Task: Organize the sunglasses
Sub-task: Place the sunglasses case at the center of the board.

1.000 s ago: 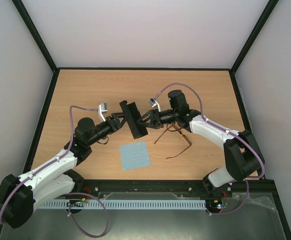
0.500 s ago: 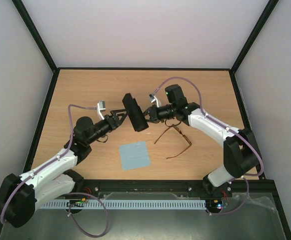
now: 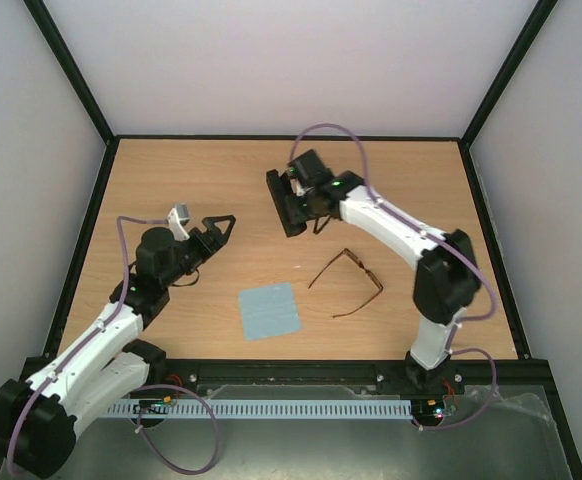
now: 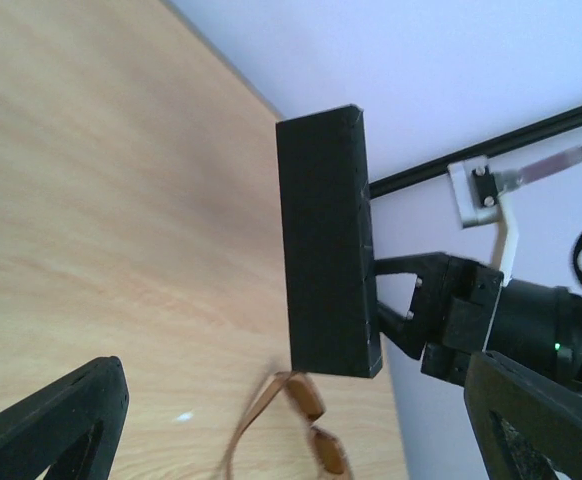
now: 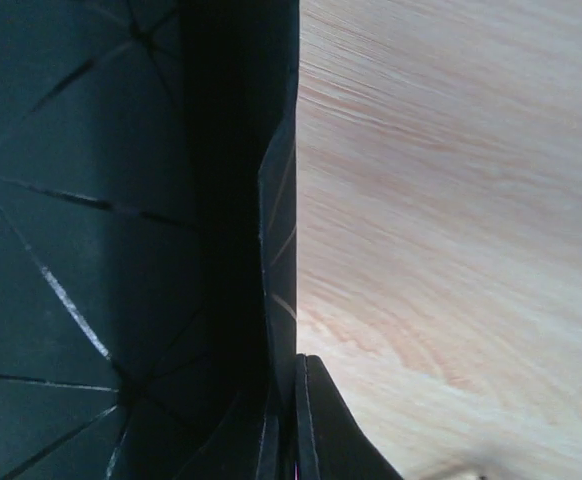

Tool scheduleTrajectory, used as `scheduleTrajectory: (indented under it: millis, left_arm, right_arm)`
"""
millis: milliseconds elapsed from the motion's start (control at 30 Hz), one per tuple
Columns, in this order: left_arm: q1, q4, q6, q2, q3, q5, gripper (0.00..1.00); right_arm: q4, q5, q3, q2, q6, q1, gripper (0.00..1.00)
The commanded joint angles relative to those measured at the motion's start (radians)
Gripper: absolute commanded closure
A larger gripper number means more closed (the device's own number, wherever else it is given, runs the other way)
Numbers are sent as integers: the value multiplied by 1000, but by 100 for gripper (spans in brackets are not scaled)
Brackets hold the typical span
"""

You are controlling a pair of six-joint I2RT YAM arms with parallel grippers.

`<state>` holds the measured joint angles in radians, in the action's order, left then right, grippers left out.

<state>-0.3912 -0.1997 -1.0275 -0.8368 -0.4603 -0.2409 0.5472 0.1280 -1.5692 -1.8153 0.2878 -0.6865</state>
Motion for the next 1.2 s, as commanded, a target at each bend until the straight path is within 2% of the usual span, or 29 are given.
scheduleTrajectory:
  millis: [0,100,333,600,933,1067,1167]
  left_arm:
    - [10,89,19,-47,-7,-1,6]
    - [10,77,13,-65,2,-15,6]
    - [11,72,14,-85,13,-18,6]
    - [11,57,17,-119,21,-29,6]
    - [11,80,33,-121,7,-26,6]
    - [10,79,34,-133,4,-26,6]
    - [10,85,40,-144,-7,-27,6]
  right_arm:
    - [214,554,-120,-140,-77,-139,99]
    - [225,603,-146,-182,-85,-166,99]
    - [173,530,-133,-183,-101,-166,97]
    - [67,341,-83,-205,-117,-157,93]
    - [7,59,-89,-253,-139,-83,89]
    - [-1,21,-87,-272,-166,-76,80]
    - [-1,27,-89,-283,-163,-69,68]
